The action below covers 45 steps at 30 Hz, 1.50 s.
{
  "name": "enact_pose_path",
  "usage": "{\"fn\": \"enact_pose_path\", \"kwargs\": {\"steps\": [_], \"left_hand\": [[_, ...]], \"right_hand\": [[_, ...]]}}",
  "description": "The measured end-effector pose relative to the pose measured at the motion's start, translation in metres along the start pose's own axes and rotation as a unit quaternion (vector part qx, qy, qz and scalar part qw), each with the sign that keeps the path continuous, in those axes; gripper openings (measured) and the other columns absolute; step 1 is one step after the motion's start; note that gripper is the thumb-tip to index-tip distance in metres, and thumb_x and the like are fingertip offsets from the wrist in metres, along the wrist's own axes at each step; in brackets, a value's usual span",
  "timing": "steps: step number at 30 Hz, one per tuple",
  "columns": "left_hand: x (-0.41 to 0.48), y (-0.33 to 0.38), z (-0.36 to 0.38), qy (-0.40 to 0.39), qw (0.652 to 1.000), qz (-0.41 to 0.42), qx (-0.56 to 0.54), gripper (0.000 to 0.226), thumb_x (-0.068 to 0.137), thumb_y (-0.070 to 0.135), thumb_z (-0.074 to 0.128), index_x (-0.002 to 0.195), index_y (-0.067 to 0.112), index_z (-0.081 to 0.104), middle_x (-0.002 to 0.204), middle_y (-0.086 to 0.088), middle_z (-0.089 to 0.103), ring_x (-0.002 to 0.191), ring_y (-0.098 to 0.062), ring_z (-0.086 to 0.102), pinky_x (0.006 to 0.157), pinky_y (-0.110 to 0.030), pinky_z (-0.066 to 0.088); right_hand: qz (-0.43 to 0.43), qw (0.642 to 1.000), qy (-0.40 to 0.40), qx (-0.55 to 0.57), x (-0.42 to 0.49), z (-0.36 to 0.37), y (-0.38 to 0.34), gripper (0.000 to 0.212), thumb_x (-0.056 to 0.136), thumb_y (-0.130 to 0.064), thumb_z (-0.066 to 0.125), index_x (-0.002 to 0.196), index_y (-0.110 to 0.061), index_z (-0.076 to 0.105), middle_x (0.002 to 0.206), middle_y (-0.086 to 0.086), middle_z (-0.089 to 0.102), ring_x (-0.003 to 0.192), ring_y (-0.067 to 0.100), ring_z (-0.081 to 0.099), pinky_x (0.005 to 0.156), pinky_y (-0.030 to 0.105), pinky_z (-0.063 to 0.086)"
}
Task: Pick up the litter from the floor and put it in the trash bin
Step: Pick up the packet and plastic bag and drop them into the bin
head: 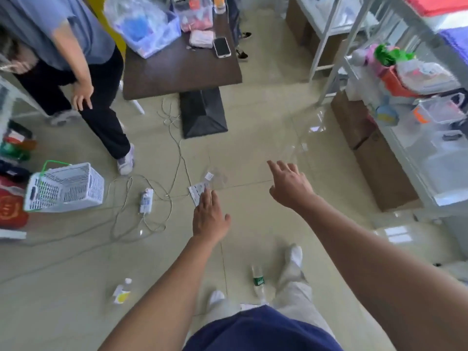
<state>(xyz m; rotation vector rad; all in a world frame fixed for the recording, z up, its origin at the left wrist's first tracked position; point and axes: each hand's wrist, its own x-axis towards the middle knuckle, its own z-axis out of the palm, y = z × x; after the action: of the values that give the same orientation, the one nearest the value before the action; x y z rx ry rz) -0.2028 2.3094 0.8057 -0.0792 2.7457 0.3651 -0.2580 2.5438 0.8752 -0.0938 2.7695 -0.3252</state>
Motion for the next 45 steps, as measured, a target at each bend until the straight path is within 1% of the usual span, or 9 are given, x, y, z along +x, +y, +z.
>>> {"fn": "enact_pose_path", "kwargs": {"steps": [7,14,23,27,30,33,38,42,45], "left_hand": [[0.057,0.046,-0.011,0.009,0.984,-0.175,-0.042,0.092,0.092,0.044,0.059,0.16,0.006,0.011,0.169,-0.017,0.007,0.155,-0.032,0.015,0.12,-0.045,0.03],[0.119,0.043,-0.026,0.06,0.956,-0.269,-0.098,0.095,0.089,0.047,0.062,0.16,0.008,0.012,0.168,-0.017,0.014,0.152,-0.034,0.023,0.114,-0.046,0.037],[0.224,-0.021,0.023,0.042,0.875,-0.417,-0.243,0.098,0.086,0.047,0.063,0.162,0.015,0.01,0.169,-0.011,0.014,0.148,-0.032,0.032,0.11,-0.046,0.039],[0.278,-0.045,0.046,0.034,0.85,-0.446,-0.278,0.097,0.084,0.049,0.062,0.161,0.019,0.011,0.169,-0.008,0.014,0.147,-0.031,0.033,0.107,-0.046,0.041],[0.32,-0.072,0.081,0.058,0.837,-0.457,-0.294,0.105,0.08,0.046,0.066,0.162,0.023,0.003,0.17,-0.009,0.011,0.142,-0.035,0.042,0.103,-0.047,0.047],[0.369,-0.119,0.155,0.062,0.845,-0.457,-0.271,0.113,0.077,0.043,0.07,0.163,0.021,0.001,0.17,-0.012,0.007,0.135,-0.037,0.048,0.094,-0.045,0.052],[0.463,-0.211,0.338,0.006,0.872,-0.443,-0.209,0.113,0.079,0.043,0.072,0.163,0.018,0.001,0.17,-0.014,0.003,0.145,-0.035,0.034,0.102,-0.046,0.047],[0.529,-0.251,0.465,-0.018,0.84,-0.488,-0.236,0.096,0.085,0.037,0.071,0.159,0.012,0.015,0.168,-0.011,0.01,0.15,-0.033,0.024,0.109,-0.049,0.041],[0.571,-0.275,0.54,-0.03,0.811,-0.529,-0.248,0.084,0.086,0.04,0.073,0.149,0.006,0.03,0.167,-0.013,0.012,0.151,-0.034,0.021,0.112,-0.052,0.038]], "right_hand": [[-0.125,0.989,-0.072,-0.022,0.123,-0.039,0.031,0.078,0.089,-0.013,0.056,0.16,-0.018,0.024,0.151,0.008,0.043,0.138,0.035,0.039,0.105,0.048,0.045],[-0.232,0.961,-0.13,-0.081,0.231,-0.041,-0.01,0.075,0.086,-0.012,0.055,0.156,-0.02,0.03,0.146,0.013,0.046,0.133,0.037,0.044,0.103,0.047,0.044],[-0.322,0.906,-0.211,-0.173,0.361,0.031,-0.104,0.076,0.088,-0.014,0.056,0.157,-0.02,0.026,0.147,0.012,0.044,0.131,0.036,0.045,0.102,0.049,0.046],[-0.318,0.893,-0.254,-0.192,0.429,0.078,-0.122,0.078,0.088,-0.015,0.056,0.158,-0.022,0.022,0.145,0.012,0.044,0.131,0.036,0.044,0.102,0.048,0.045],[-0.304,0.88,-0.305,-0.202,0.476,0.131,-0.127,0.079,0.091,-0.018,0.056,0.16,-0.019,0.019,0.146,0.013,0.044,0.133,0.037,0.043,0.106,0.047,0.042],[-0.341,0.841,-0.328,-0.262,0.536,0.219,-0.12,0.082,0.094,-0.022,0.054,0.164,-0.02,0.011,0.152,0.012,0.038,0.136,0.034,0.041,0.108,0.044,0.041],[-0.393,0.786,-0.329,-0.345,0.642,0.422,-0.096,0.087,0.093,-0.023,0.056,0.164,-0.019,0.006,0.158,0.013,0.03,0.138,0.034,0.039,0.107,0.044,0.044],[-0.414,0.793,-0.296,-0.334,0.712,0.551,-0.081,0.09,0.089,-0.022,0.066,0.162,-0.021,0.013,0.161,0.012,0.027,0.142,0.036,0.034,0.107,0.045,0.043],[-0.428,0.793,-0.265,-0.344,0.76,0.628,-0.077,0.1,0.088,-0.024,0.07,0.165,-0.021,0.005,0.17,0.013,0.011,0.152,0.036,0.02,0.114,0.049,0.037]]}}
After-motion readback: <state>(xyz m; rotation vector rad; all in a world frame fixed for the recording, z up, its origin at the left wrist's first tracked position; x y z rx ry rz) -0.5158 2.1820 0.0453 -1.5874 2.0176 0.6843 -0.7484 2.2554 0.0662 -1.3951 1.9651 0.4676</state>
